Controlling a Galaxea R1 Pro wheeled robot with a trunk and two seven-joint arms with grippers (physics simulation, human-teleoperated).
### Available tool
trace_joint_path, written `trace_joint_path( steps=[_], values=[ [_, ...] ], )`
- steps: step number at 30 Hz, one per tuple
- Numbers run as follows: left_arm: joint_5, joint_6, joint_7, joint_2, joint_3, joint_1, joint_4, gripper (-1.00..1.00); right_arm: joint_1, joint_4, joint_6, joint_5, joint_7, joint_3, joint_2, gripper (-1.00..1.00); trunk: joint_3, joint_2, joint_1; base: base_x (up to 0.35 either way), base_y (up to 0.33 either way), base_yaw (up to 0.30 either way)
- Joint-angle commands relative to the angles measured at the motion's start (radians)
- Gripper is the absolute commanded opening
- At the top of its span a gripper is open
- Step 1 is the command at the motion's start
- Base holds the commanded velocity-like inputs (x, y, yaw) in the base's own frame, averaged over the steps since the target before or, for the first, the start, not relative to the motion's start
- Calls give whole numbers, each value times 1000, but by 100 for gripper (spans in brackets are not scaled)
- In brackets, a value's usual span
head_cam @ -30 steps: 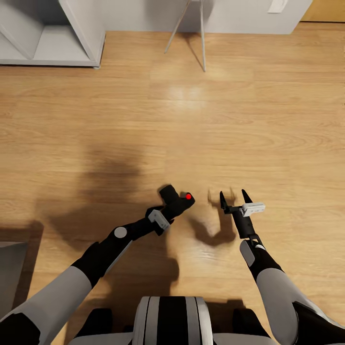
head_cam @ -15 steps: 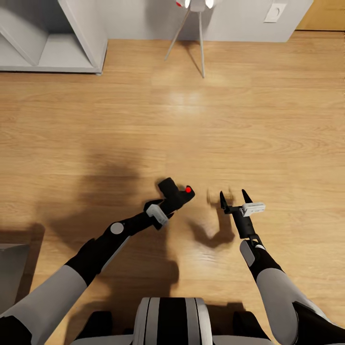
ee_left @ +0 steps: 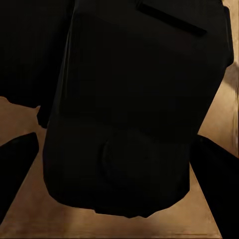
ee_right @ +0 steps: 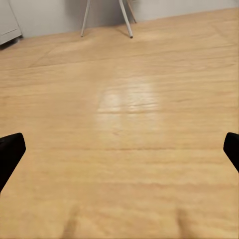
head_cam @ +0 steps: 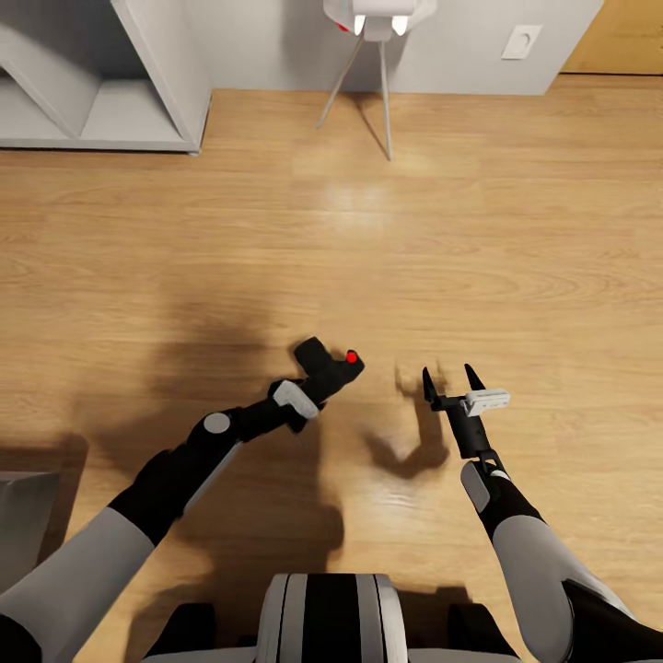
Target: Attach the digital camera to the camera tripod in the bedroom.
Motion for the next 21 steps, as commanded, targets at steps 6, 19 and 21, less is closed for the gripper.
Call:
trace_joint_path(
  steps=[6,19,21],
  values=[
    [52,267,-5,33,0,2,-102,-100,-1,0,0,-6,10,-5,1,100,3,0,0,0,0,0],
    [86,438,-95,86,-1,5,-278,-100,-1,0,0,-6,11,-5,1,100,4,0,0,0,0,0],
    [87,442,-102,87,-1,5,-288,-100,-1,0,0,-6,11,-5,1,100,4,0,0,0,0,0]
  ],
)
